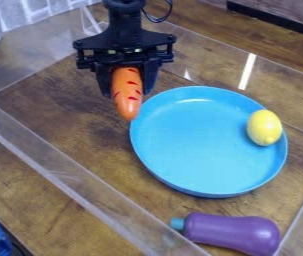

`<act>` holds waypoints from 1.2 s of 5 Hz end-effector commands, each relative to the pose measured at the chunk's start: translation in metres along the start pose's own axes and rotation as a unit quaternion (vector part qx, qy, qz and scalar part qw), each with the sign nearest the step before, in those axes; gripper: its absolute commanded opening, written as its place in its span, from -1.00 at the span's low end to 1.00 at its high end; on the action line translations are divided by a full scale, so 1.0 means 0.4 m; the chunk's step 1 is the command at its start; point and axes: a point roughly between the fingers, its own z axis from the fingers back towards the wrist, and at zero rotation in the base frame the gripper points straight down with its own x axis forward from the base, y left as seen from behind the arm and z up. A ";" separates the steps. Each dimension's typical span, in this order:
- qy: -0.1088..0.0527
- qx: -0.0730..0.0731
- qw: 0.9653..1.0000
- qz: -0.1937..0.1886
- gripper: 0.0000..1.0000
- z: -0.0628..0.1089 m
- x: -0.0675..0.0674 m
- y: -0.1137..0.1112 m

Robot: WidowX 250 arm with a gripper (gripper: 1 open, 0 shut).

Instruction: Remove the carrot from the blue tray and put it on the table

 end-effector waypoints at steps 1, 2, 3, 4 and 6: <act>-0.044 -0.021 0.999 0.010 -1.00 0.046 0.043 0.011; -0.054 -0.014 0.998 0.010 -1.00 0.020 0.043 0.023; -0.061 -0.011 0.998 0.009 -1.00 -0.017 0.040 0.032; -0.068 -0.013 0.998 0.009 -1.00 -0.047 0.041 0.037; -0.084 -0.025 0.996 0.010 -1.00 -0.060 0.047 0.034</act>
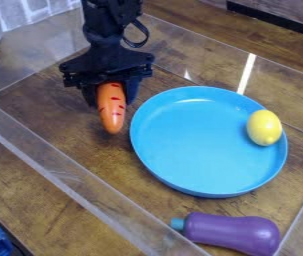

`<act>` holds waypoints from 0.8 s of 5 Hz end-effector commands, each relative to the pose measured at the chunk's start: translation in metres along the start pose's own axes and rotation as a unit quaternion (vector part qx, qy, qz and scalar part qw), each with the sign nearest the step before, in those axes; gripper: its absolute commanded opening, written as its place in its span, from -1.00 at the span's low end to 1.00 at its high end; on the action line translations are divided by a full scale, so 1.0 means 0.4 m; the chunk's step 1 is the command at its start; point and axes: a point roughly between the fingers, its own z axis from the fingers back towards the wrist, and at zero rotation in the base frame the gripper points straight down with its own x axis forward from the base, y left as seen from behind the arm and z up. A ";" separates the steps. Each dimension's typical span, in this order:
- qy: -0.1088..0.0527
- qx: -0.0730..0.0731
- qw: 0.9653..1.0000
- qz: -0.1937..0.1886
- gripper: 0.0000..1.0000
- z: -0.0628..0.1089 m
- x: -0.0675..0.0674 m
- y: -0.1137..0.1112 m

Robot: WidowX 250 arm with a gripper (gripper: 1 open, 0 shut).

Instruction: Remove the carrot from the blue tray and put it on the table

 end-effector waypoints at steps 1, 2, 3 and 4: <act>-0.021 -0.012 1.000 0.010 -1.00 0.011 0.028 -0.002; -0.030 -0.001 1.000 0.002 -1.00 -0.003 0.019 0.027; -0.038 0.004 0.999 -0.004 -1.00 -0.028 0.013 0.053; -0.043 0.010 0.999 -0.009 -1.00 -0.042 0.005 0.068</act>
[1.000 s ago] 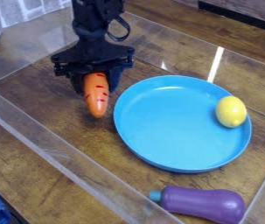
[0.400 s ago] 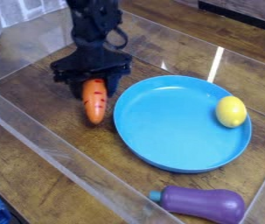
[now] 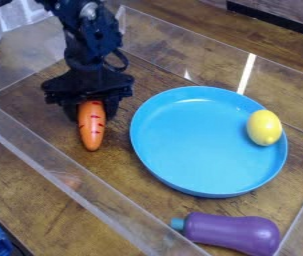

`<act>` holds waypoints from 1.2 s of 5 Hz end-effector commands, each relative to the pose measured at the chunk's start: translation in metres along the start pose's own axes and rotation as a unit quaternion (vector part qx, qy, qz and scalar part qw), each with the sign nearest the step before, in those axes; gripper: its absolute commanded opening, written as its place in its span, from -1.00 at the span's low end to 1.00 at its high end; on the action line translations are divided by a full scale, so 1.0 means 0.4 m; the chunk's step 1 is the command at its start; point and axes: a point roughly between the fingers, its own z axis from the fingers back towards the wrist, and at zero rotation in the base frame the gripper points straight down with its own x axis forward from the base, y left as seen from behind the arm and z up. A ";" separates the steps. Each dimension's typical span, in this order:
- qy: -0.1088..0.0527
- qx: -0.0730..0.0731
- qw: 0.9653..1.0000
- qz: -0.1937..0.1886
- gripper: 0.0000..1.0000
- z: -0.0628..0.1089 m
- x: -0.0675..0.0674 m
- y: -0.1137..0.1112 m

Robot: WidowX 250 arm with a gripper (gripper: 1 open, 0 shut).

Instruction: Remove the carrot from the blue tray and put it on the table

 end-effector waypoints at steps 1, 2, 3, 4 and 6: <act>-0.021 0.001 1.000 0.004 1.00 0.005 0.021 0.005; -0.024 0.006 1.000 0.000 1.00 0.002 0.018 0.003; -0.022 0.005 1.000 0.003 1.00 0.004 0.019 -0.003; -0.021 0.004 1.000 0.005 1.00 0.007 0.020 -0.008; -0.019 0.002 1.000 0.010 1.00 0.014 0.022 -0.018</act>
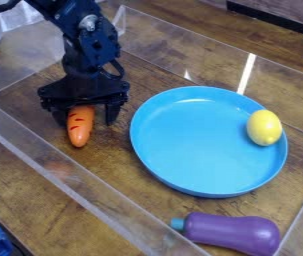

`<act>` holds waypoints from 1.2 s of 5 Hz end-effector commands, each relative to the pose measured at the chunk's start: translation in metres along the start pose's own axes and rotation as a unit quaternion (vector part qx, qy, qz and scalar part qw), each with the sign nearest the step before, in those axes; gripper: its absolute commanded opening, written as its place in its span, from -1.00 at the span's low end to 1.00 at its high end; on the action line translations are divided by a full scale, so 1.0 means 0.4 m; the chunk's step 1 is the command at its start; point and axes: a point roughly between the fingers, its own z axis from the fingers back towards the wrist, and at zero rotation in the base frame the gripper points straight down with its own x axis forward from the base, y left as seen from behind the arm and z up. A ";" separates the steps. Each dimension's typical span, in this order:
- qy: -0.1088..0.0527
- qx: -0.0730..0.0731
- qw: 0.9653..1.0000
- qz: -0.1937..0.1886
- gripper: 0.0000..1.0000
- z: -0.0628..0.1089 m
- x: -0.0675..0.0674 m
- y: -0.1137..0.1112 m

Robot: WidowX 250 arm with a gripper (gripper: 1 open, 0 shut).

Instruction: Remove the carrot from the blue tray and put it on the table

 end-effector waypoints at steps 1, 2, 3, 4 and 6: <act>-0.017 -0.019 1.000 -0.001 1.00 0.031 0.026 -0.035; -0.016 -0.022 1.000 0.002 1.00 0.036 0.028 -0.040; -0.017 -0.023 1.000 0.003 1.00 0.037 0.032 -0.042; -0.018 -0.025 1.000 0.002 1.00 0.044 0.037 -0.044; -0.020 -0.026 0.999 -0.002 -1.00 0.051 0.044 -0.045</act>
